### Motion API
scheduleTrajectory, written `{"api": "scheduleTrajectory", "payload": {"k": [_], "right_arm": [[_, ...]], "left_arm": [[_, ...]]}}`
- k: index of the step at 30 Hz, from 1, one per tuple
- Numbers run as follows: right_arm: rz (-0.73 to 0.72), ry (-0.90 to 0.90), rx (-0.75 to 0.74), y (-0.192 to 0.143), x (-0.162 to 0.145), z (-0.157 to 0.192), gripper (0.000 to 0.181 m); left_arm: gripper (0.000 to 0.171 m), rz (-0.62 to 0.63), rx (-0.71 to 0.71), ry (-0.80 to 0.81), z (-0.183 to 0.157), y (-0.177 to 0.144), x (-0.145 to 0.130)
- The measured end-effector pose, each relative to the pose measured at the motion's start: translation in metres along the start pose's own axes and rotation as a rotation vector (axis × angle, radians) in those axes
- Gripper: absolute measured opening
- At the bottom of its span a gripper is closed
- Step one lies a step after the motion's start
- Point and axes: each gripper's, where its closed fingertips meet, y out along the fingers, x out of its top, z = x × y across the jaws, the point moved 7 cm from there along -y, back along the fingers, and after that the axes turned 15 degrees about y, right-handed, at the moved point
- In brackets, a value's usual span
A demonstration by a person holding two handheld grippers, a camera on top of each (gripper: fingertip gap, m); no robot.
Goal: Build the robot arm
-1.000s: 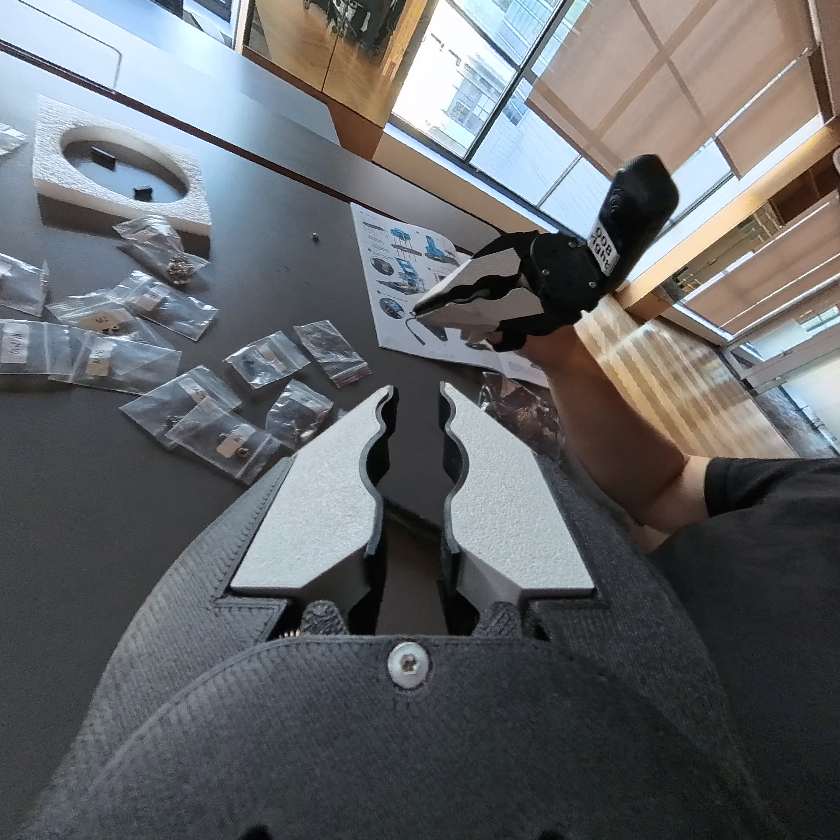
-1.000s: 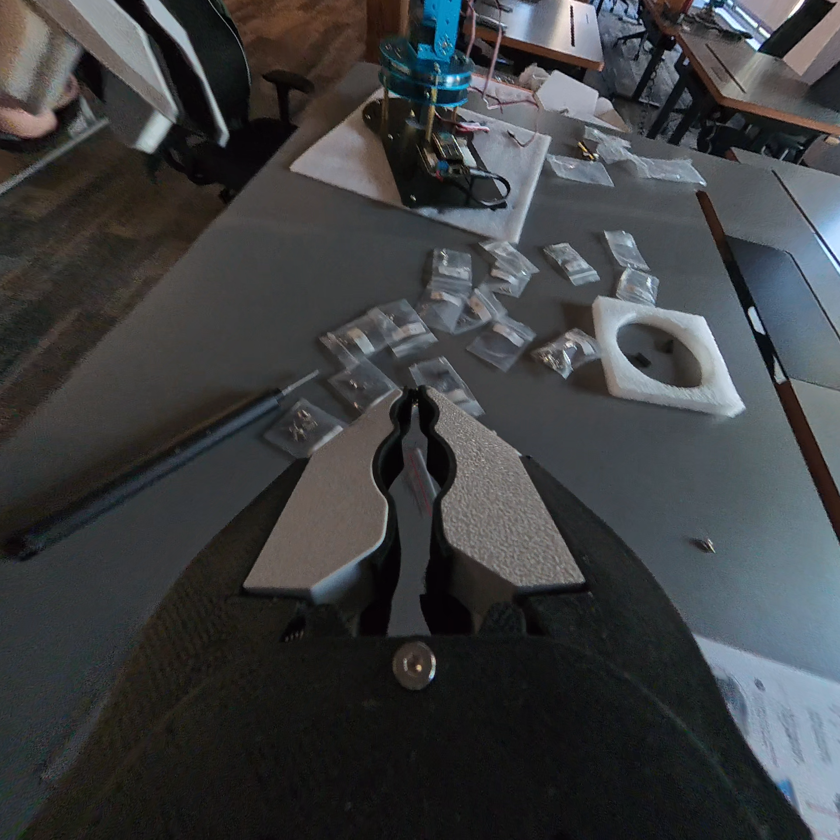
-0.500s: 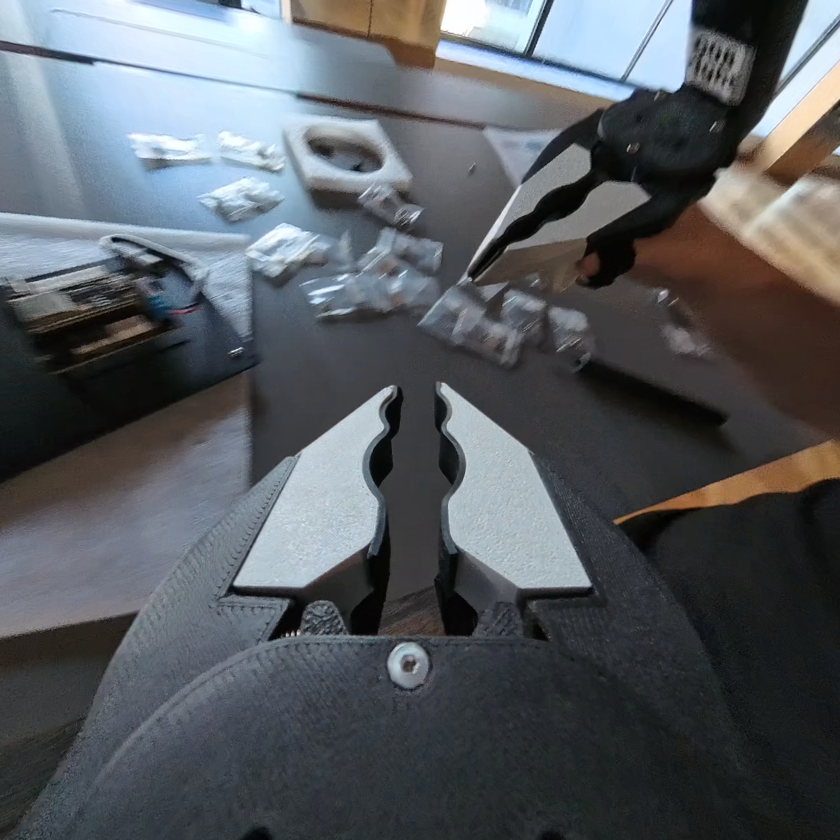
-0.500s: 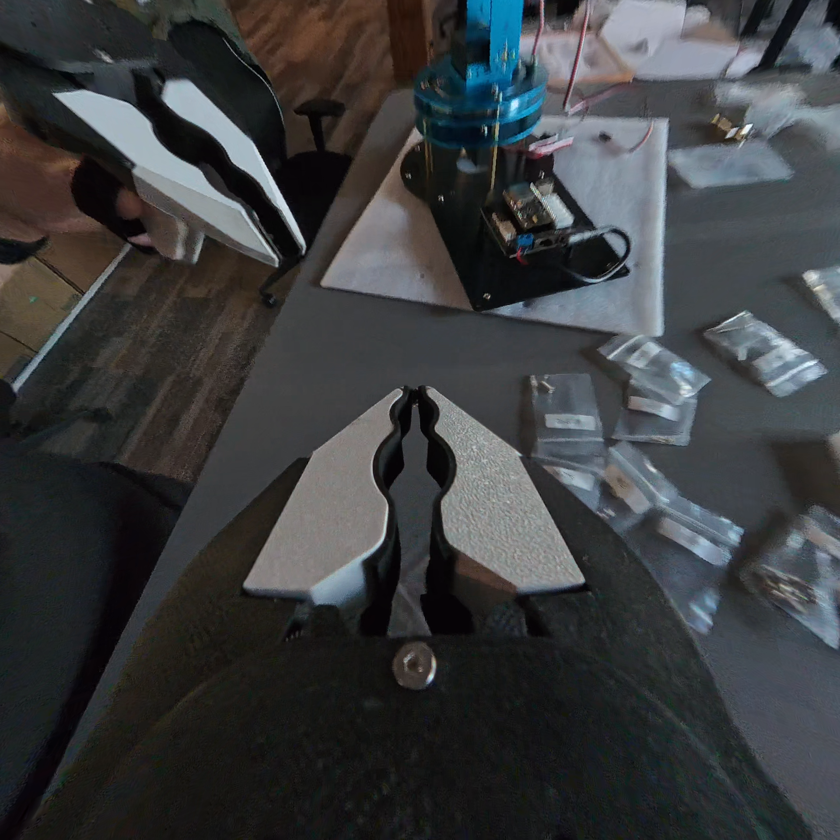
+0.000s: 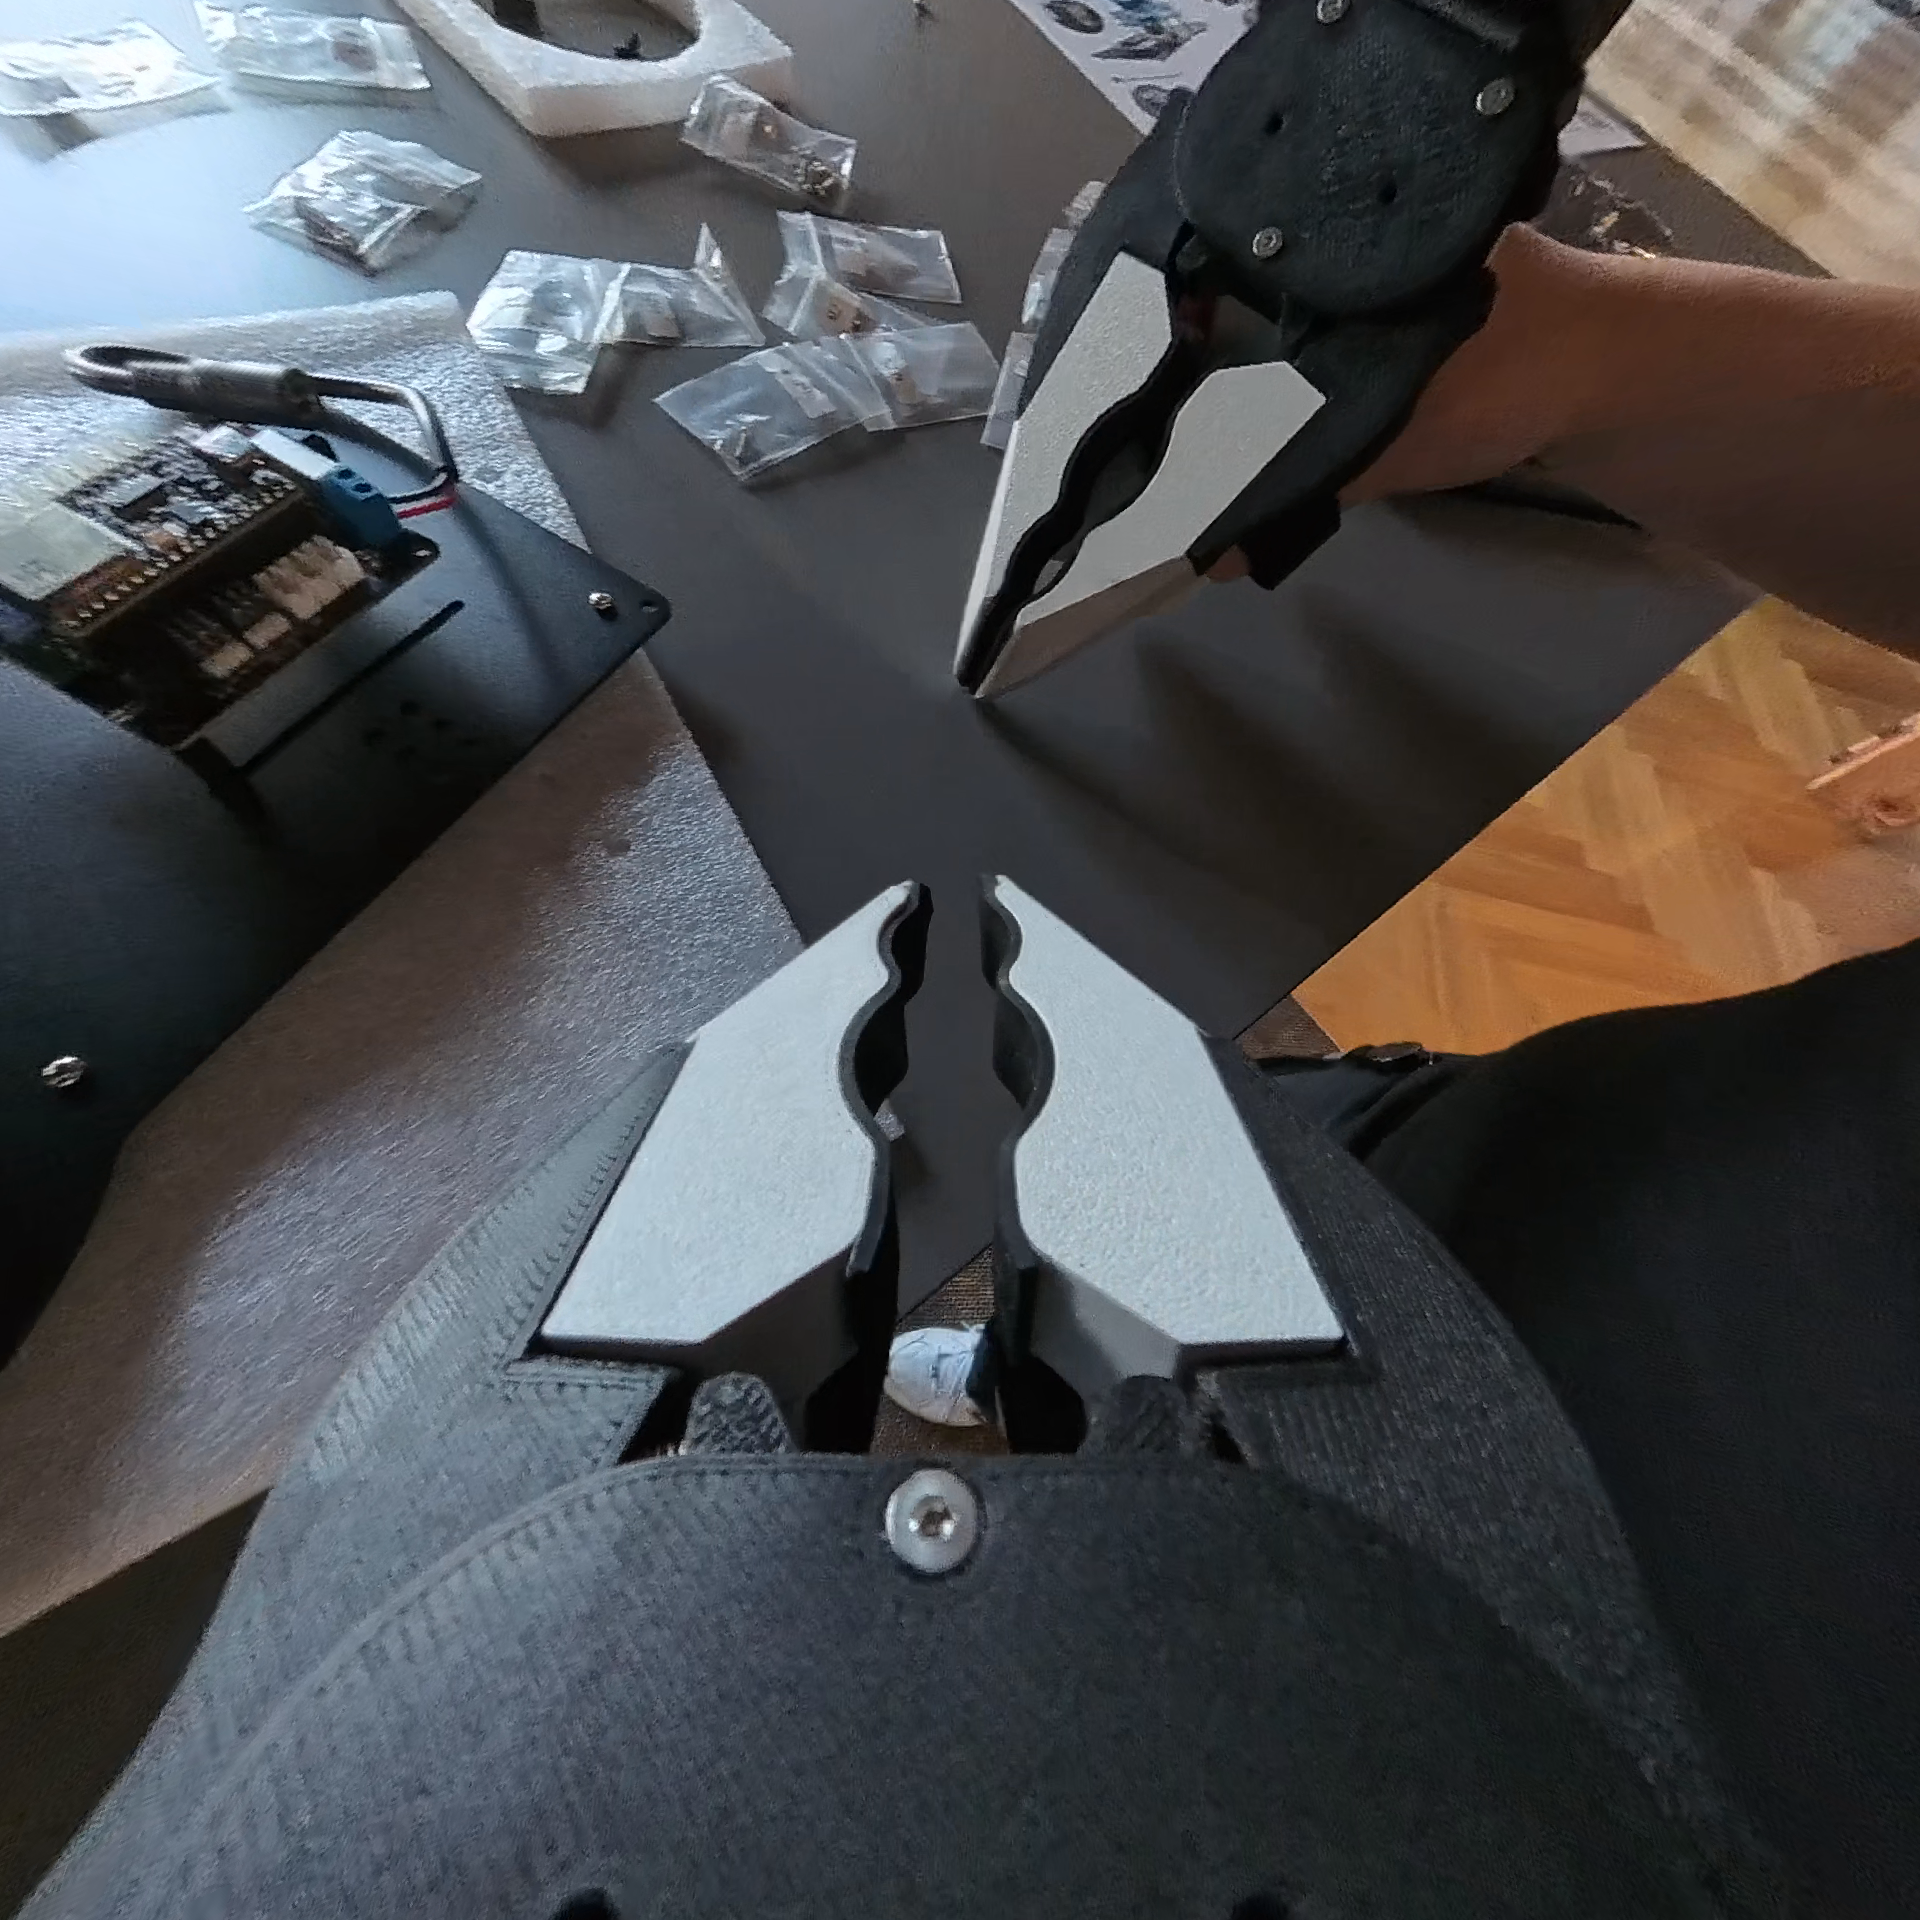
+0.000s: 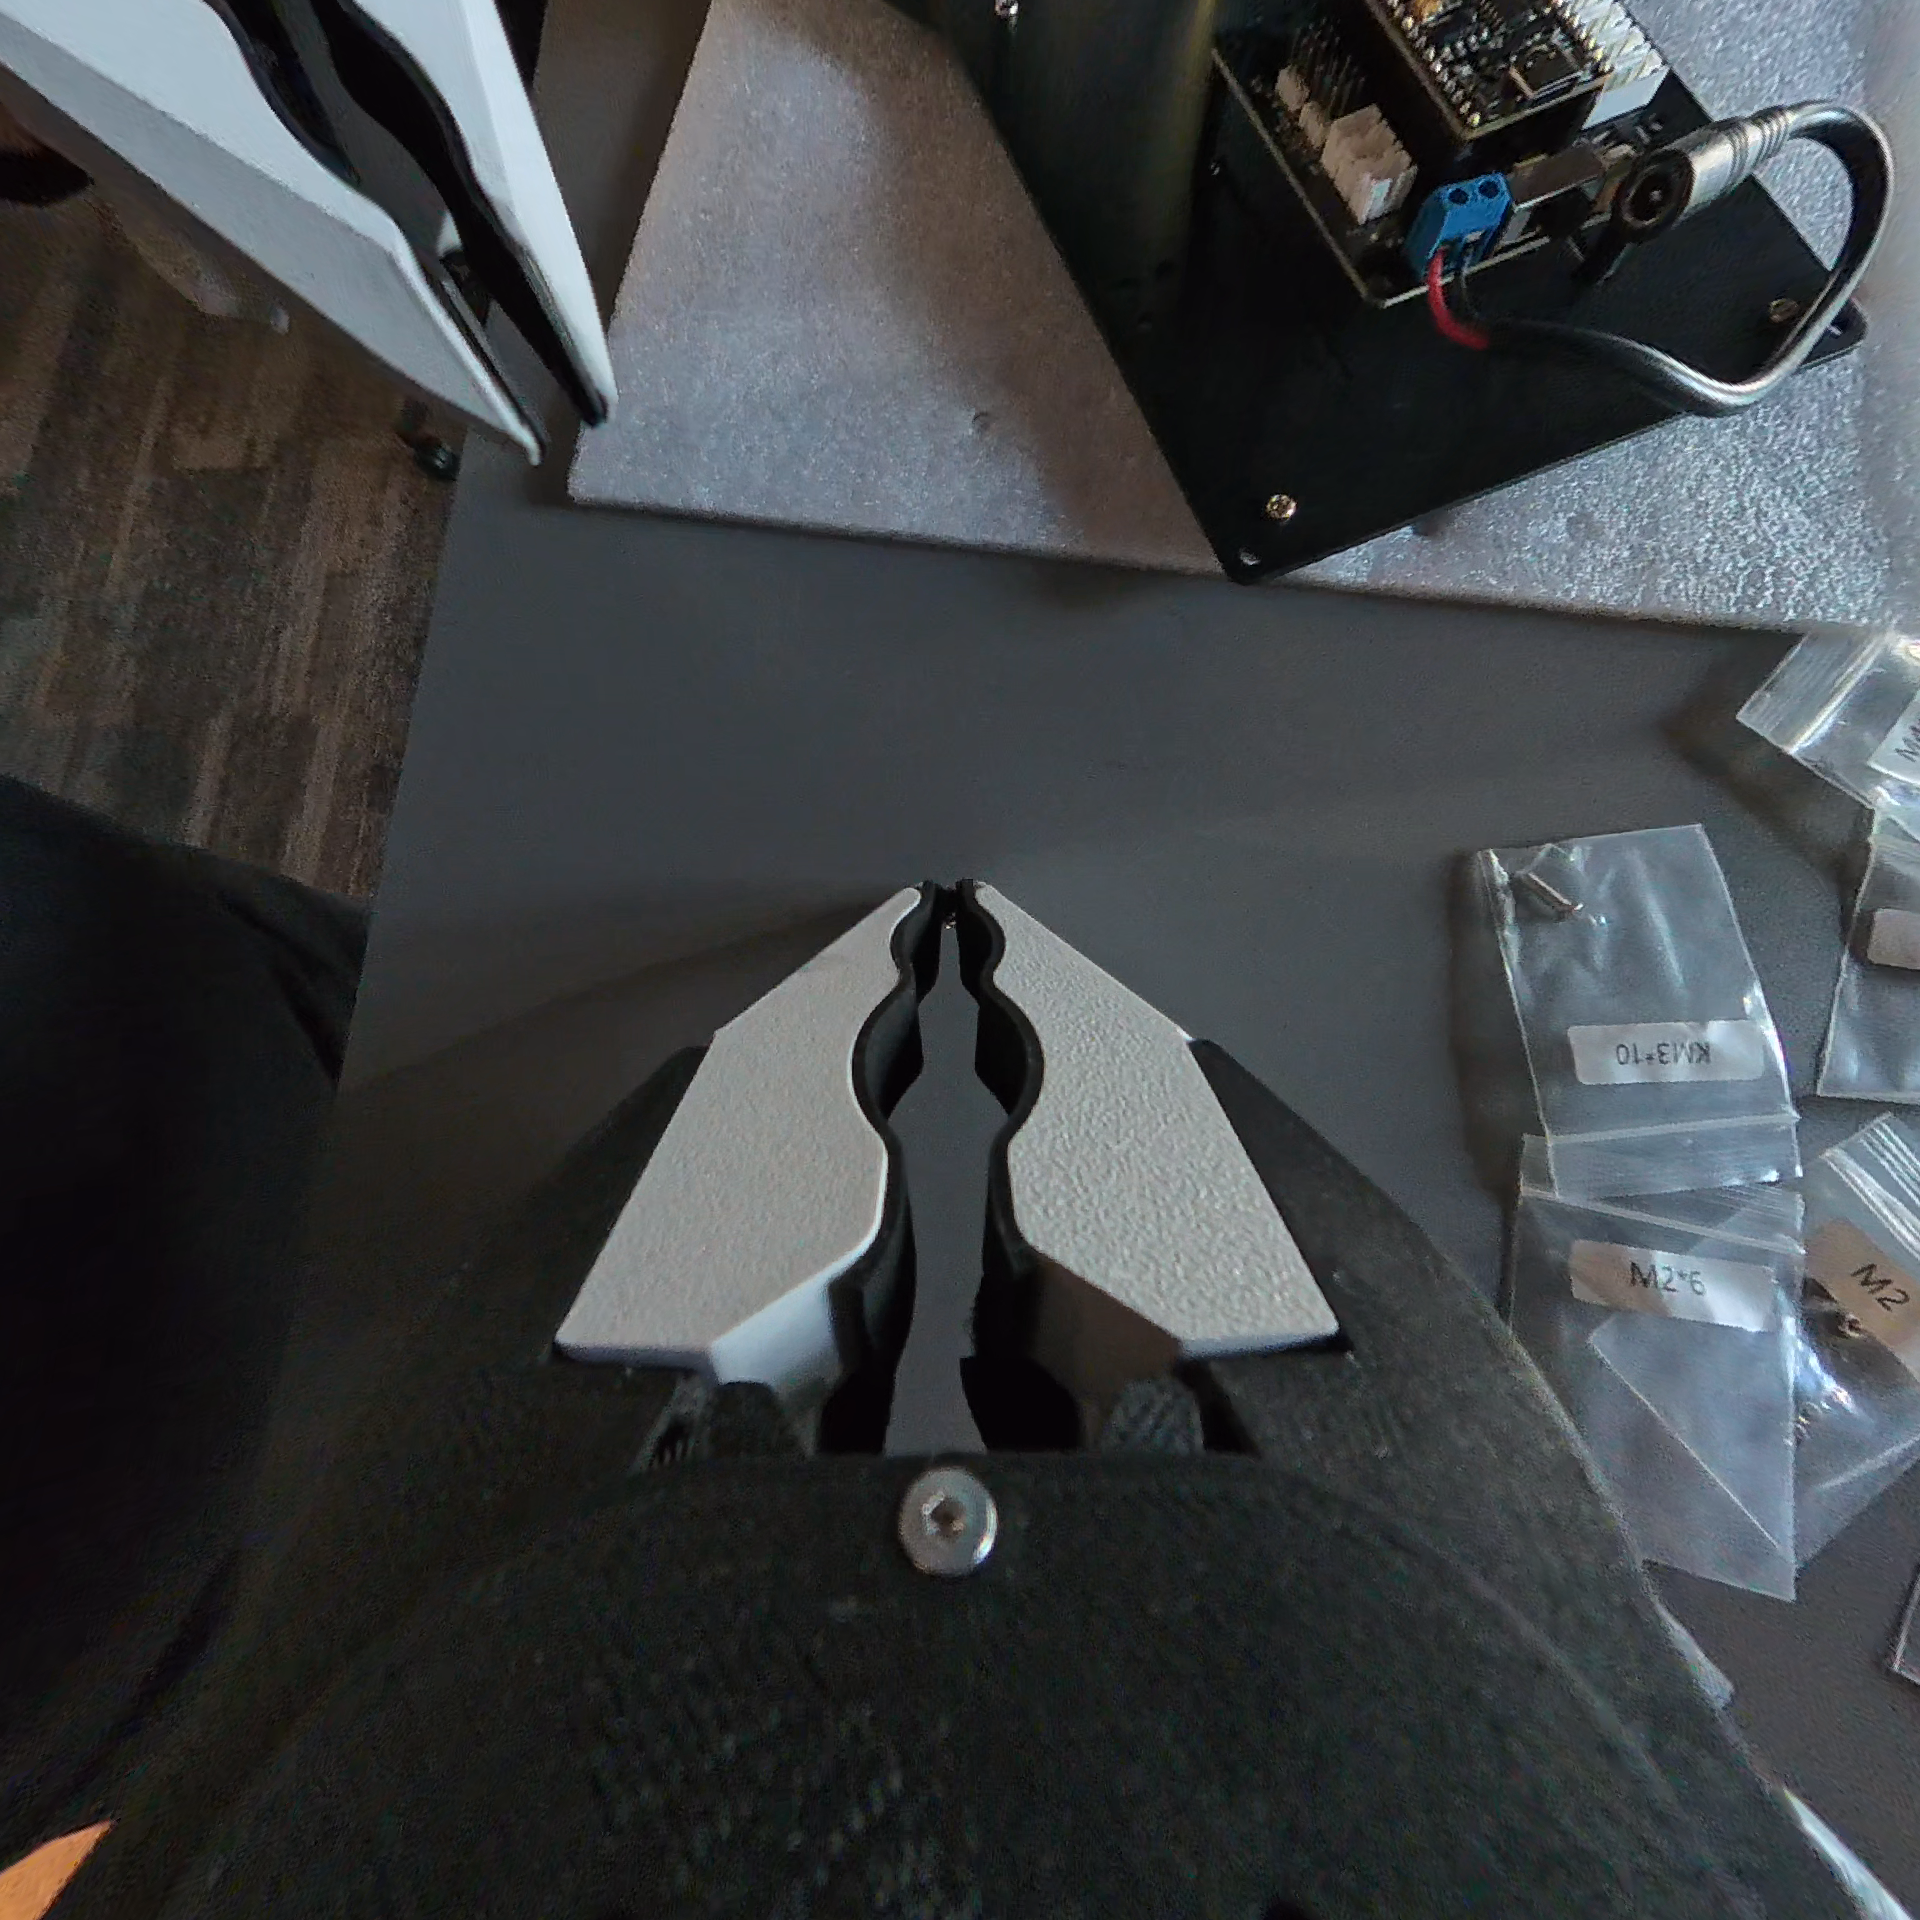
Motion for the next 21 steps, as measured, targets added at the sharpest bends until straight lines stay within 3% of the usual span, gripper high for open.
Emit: {"api": "scheduleTrajectory", "payload": {"k": [4,10,13,21], "right_arm": [[-0.029,-0.011,0.002,-0.001,-0.004,0.001,0.012],[-0.124,0.038,0.021,-0.016,-0.011,0.005,0.011],[-0.091,-0.079,-0.056,-0.012,-0.016,0.004,0.011],[0.003,-0.268,0.077,-0.005,-0.008,0.0,0.015]], "left_arm": [[0.008,-0.012,-0.033,0.005,-0.004,0.006,-0.002],[0.009,-0.002,-0.044,-0.001,-0.009,0.004,-0.005],[0.009,-0.007,-0.043,0.002,-0.012,0.001,-0.003],[0.009,0.022,-0.019,-0.033,-0.027,-0.008,-0.008]]}}
